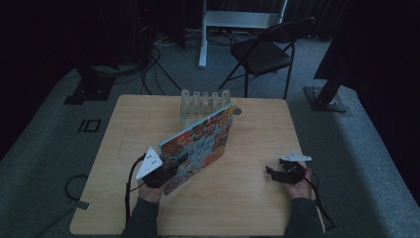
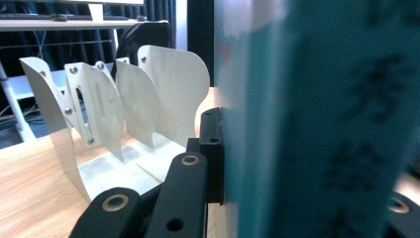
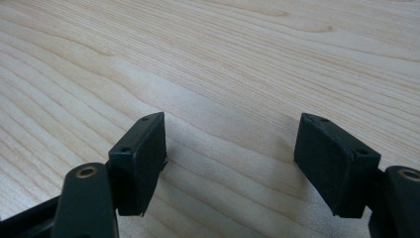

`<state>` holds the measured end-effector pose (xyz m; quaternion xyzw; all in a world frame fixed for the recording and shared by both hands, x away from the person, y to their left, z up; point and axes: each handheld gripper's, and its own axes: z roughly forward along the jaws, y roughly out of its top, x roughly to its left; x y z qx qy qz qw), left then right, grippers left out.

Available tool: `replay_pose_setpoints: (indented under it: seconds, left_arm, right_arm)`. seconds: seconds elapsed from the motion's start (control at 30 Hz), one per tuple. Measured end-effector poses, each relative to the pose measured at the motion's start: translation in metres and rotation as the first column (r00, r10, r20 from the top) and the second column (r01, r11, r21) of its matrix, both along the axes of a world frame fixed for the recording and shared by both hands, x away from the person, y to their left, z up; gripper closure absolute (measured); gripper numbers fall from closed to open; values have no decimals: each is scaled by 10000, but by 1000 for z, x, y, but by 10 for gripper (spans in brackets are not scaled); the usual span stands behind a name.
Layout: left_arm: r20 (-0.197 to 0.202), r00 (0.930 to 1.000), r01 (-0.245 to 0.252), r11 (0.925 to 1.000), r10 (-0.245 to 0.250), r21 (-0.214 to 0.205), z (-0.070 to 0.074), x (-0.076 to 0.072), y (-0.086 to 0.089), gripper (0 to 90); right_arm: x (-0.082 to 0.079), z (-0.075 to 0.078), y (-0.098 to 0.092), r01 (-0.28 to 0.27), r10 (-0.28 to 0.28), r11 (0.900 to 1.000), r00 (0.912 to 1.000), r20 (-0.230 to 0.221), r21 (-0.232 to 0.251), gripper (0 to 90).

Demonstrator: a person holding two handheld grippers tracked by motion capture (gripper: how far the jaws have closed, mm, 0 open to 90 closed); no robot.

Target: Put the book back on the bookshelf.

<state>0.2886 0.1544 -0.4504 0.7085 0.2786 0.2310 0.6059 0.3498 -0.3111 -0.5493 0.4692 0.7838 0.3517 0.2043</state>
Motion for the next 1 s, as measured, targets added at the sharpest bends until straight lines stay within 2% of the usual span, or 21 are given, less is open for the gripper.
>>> replay_pose_setpoints:
  seconds: [0.4,0.53,1.0]
  left_arm:
    - [-28,9991,-423,9991,423,74,2,1,4,813]
    - [-32,9988,-484,9988,484,-65,2,1,6,813]
    - [-8,9968,-798,9968,798,-69,5,1,13,813]
  right_arm:
    - [0,0,0,-4,4,10000,10000,4,-1,278]
    - [0,0,0,-2,2,10000,10000,4,5,278]
    - [0,0,0,-7,7,10000,10000,2,3,278]
